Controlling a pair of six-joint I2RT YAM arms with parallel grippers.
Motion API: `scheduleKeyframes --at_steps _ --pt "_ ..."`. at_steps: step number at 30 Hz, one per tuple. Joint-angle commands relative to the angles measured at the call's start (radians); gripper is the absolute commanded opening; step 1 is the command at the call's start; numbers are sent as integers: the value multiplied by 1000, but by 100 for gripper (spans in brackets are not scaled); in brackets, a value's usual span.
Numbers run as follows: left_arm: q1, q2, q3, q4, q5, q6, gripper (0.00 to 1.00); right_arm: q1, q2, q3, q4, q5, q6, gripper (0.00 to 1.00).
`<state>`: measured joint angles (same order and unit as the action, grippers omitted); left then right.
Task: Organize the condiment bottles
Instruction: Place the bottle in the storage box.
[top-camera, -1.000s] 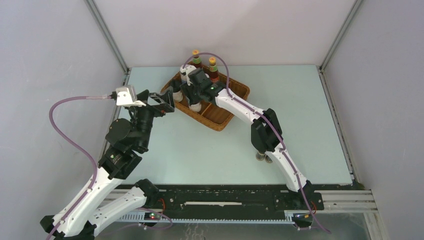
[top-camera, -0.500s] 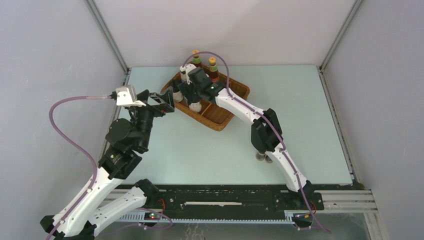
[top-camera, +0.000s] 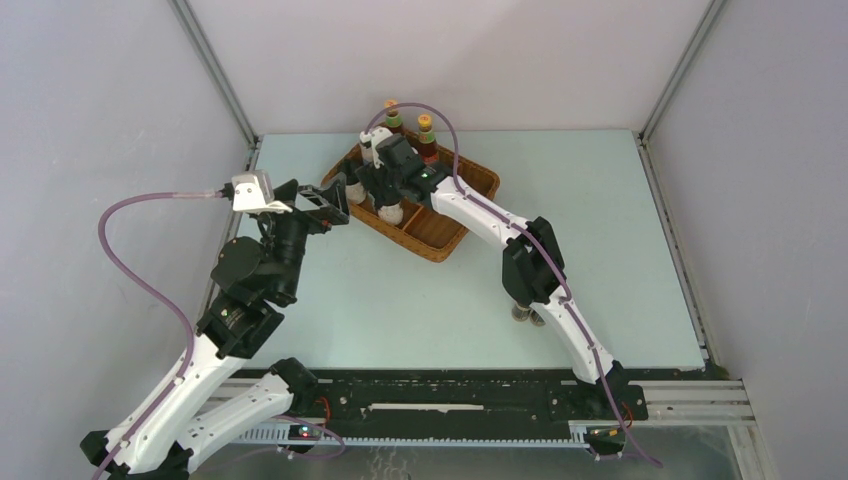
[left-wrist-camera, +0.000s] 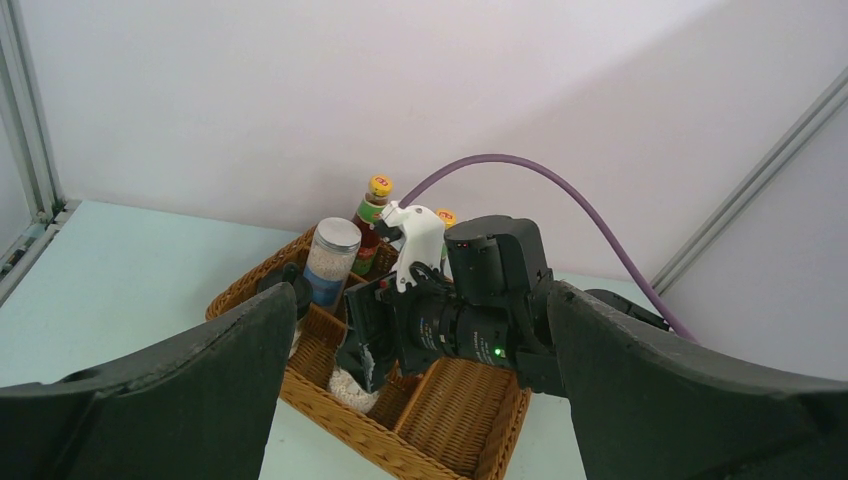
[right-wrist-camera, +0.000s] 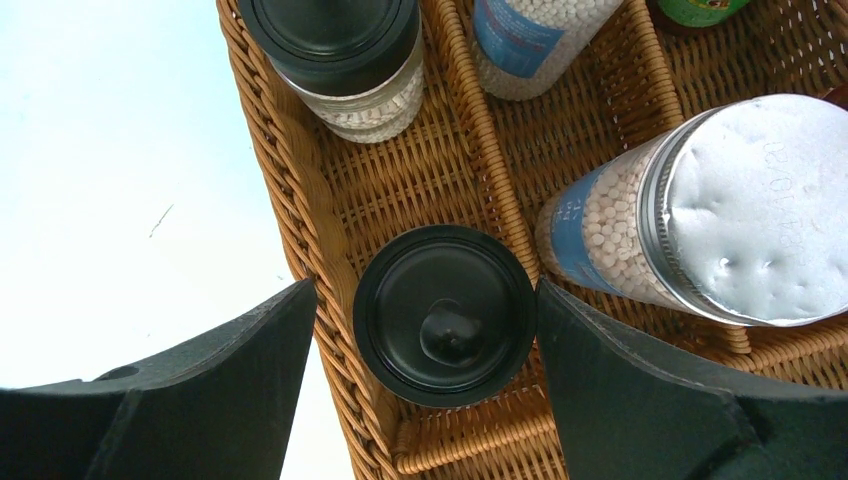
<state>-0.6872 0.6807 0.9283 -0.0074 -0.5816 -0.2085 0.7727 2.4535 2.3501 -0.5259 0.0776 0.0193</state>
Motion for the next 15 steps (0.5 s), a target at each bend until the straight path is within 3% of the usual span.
scheduleKeyframes --at_steps 1,15 --pt "-5 3 -5 35 -14 27 100 -4 -87 14 45 17 -29 88" --pt "-8 11 83 -68 24 43 100 -12 -231 -110 106 40 -48 88"
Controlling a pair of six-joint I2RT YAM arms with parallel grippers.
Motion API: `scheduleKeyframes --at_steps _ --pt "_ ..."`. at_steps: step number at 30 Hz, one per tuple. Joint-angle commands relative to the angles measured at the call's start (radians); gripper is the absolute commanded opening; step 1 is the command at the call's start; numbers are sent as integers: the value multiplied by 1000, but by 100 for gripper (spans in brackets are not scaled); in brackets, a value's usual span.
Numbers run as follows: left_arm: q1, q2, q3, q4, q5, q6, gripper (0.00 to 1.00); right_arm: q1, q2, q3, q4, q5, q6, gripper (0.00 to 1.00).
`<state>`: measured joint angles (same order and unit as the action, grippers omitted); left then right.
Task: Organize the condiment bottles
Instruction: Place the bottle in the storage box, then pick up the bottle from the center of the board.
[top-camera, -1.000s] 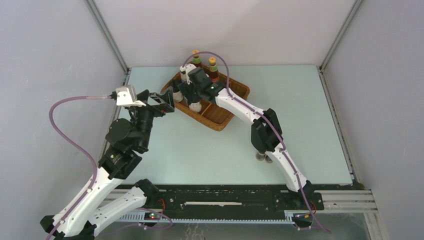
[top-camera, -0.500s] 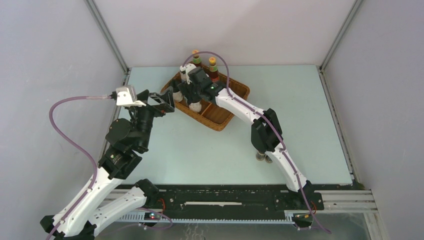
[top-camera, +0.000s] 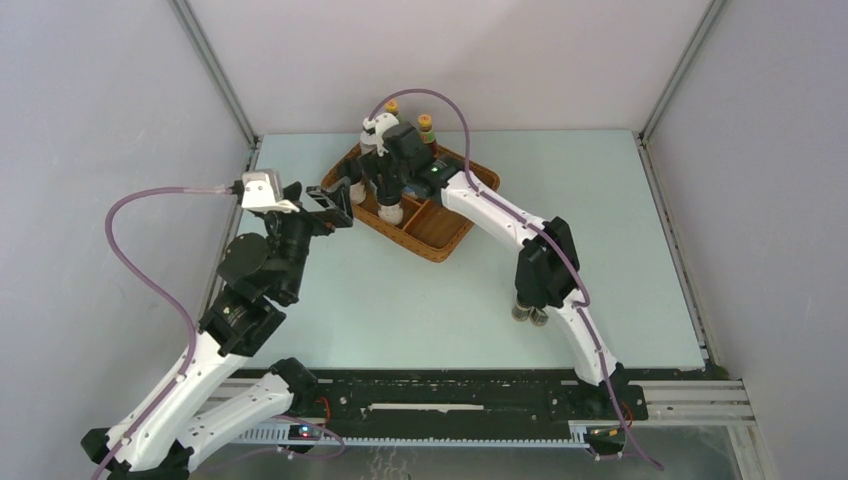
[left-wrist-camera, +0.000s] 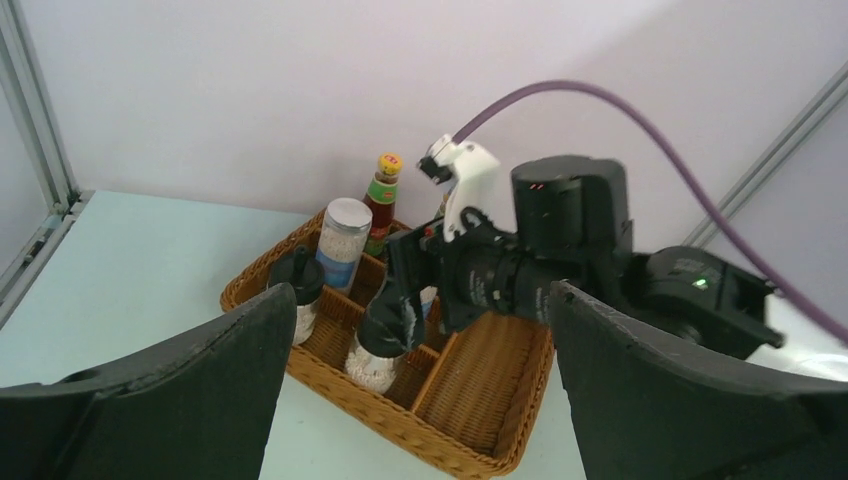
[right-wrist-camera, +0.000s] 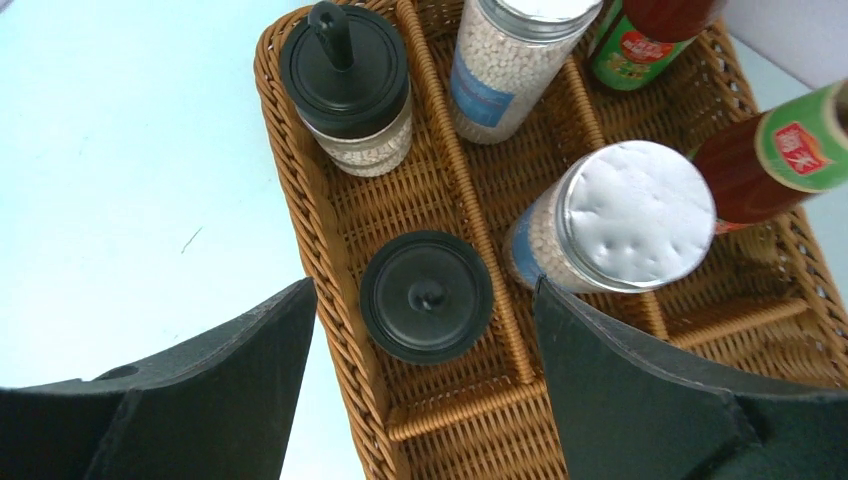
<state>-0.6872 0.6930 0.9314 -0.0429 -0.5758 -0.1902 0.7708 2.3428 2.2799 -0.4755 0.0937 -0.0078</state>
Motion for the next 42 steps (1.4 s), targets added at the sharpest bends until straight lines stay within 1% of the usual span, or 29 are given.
scheduleKeyframes --at_steps 1,4,8,13,17,20,28,32,37,42 --pt "-11 -1 89 -41 33 28 100 -11 -142 -63 63 31 -20 88" --pt "-22 17 125 -78 94 38 100 -16 -220 -161 96 60 -7 88" --pt "-62 77 183 -150 194 63 100 -37 -369 -357 149 122 44 88" --pt "-154 170 238 -218 321 94 100 -88 -571 -600 185 198 128 89" --pt "-231 251 257 -229 414 122 100 -139 -744 -790 202 239 190 90" --pt "-277 319 276 -240 458 139 100 -189 -866 -906 188 258 242 90" --pt "-360 448 269 -221 567 164 100 -279 -1152 -1142 149 293 332 90" --pt "-381 509 252 -209 624 185 100 -322 -1268 -1240 140 294 360 90" --pt "-391 590 253 -209 685 250 100 -376 -1388 -1327 128 294 377 90" --pt "-396 675 259 -210 737 345 100 -438 -1456 -1379 123 280 383 90"
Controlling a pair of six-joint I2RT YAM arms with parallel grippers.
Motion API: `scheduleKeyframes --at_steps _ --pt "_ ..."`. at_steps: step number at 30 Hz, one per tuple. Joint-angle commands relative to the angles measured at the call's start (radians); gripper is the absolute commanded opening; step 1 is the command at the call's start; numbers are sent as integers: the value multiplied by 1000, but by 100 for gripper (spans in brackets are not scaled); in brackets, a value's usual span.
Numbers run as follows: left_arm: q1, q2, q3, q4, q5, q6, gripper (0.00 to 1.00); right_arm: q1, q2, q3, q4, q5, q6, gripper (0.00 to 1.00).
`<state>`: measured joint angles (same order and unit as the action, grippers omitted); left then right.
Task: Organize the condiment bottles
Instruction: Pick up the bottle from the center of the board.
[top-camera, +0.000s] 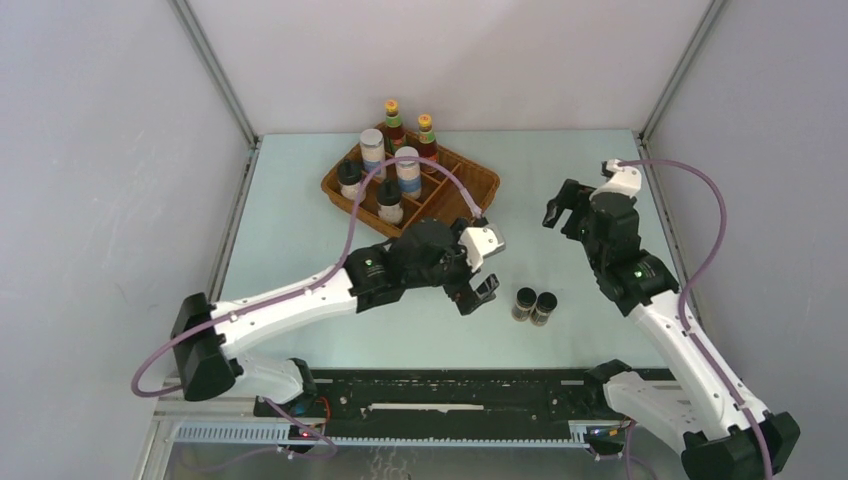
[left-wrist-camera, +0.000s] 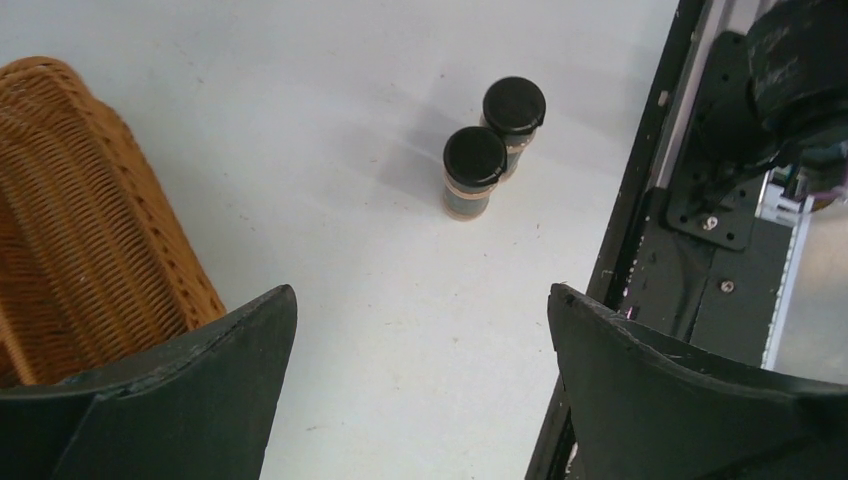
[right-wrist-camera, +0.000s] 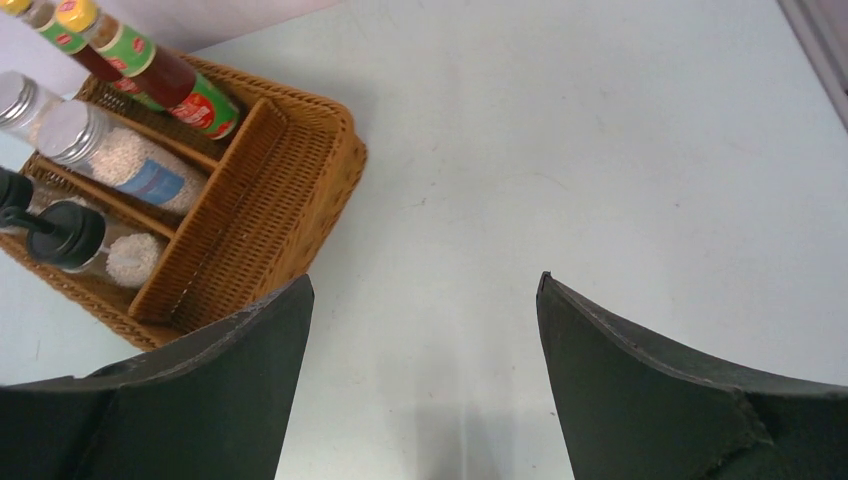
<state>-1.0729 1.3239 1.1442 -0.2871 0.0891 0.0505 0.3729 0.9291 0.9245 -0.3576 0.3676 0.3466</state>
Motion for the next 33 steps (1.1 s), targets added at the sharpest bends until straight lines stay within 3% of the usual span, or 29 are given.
scheduleKeyframes --at_steps 1,16,33 --pt "-10 66 50 33 74 124 100 -53 -49 -30 7 1 31 90" --pt "-10 348 184 -6 141 389 100 -189 -110 -61 33 -96 49 90" --pt "-10 446 255 30 245 463 99 -210 -110 -61 53 -119 49 90"
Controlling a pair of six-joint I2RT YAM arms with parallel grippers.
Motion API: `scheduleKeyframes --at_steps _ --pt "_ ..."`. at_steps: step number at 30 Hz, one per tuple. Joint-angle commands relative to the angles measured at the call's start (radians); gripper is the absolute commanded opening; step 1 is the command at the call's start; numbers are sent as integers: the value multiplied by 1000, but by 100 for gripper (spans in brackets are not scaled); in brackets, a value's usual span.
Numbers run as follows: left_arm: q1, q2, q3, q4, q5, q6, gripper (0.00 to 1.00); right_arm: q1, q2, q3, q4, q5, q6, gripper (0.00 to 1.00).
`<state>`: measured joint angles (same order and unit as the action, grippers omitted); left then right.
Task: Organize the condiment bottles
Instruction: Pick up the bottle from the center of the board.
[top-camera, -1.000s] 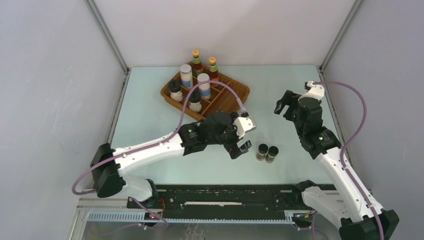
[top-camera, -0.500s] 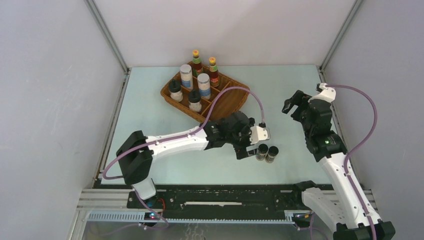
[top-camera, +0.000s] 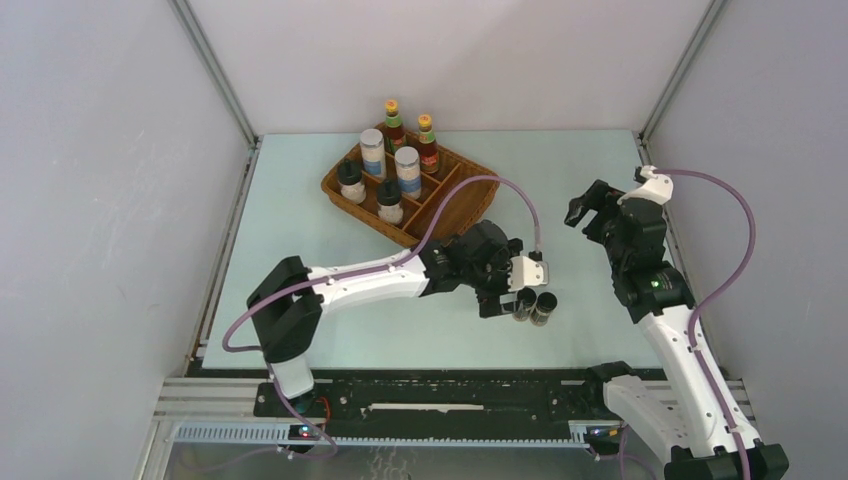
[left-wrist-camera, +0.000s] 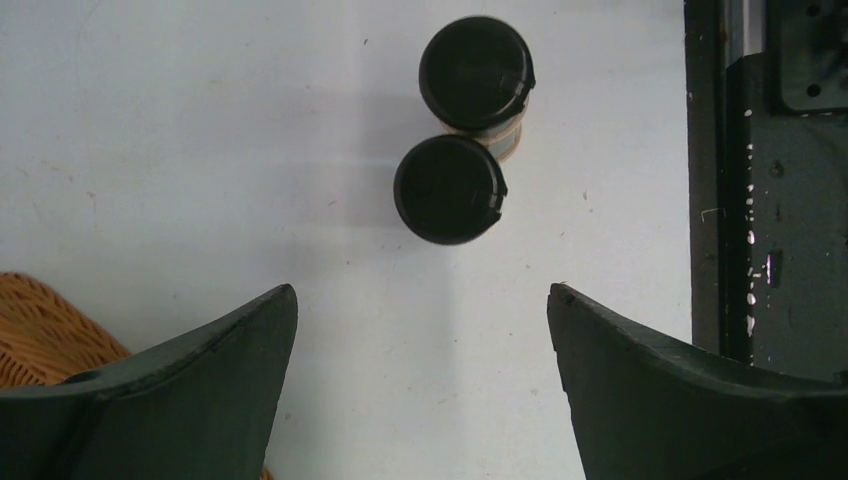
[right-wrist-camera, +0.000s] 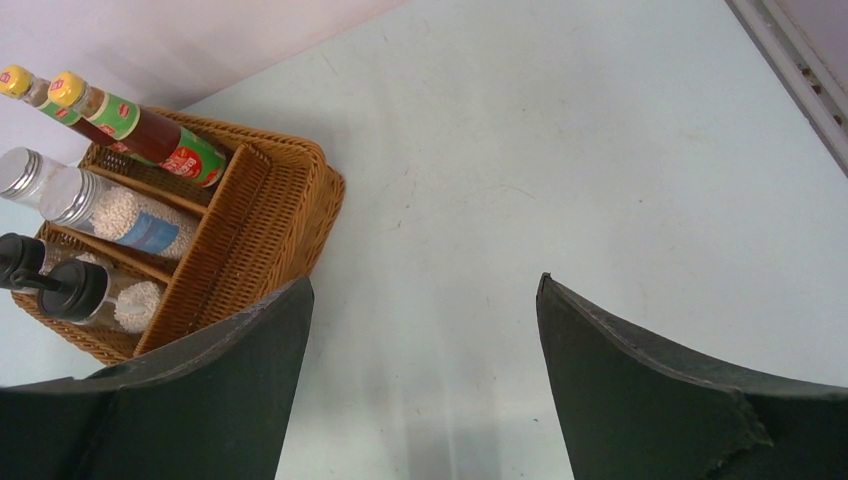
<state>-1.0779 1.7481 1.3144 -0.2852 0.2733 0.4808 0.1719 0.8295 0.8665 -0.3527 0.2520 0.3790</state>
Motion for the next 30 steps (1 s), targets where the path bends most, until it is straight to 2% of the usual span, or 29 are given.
scheduleKeyframes --at_steps 1,9,30 --pt "-6 29 94 21 68 32 99 -11 -11 -3 49 -4 17 90" --pt "-20 78 158 -34 119 30 97 -23 -9 -3 51 -8 18 90" --pt "-28 162 215 -60 156 -2 92 -46 -12 -3 57 -17 21 90"
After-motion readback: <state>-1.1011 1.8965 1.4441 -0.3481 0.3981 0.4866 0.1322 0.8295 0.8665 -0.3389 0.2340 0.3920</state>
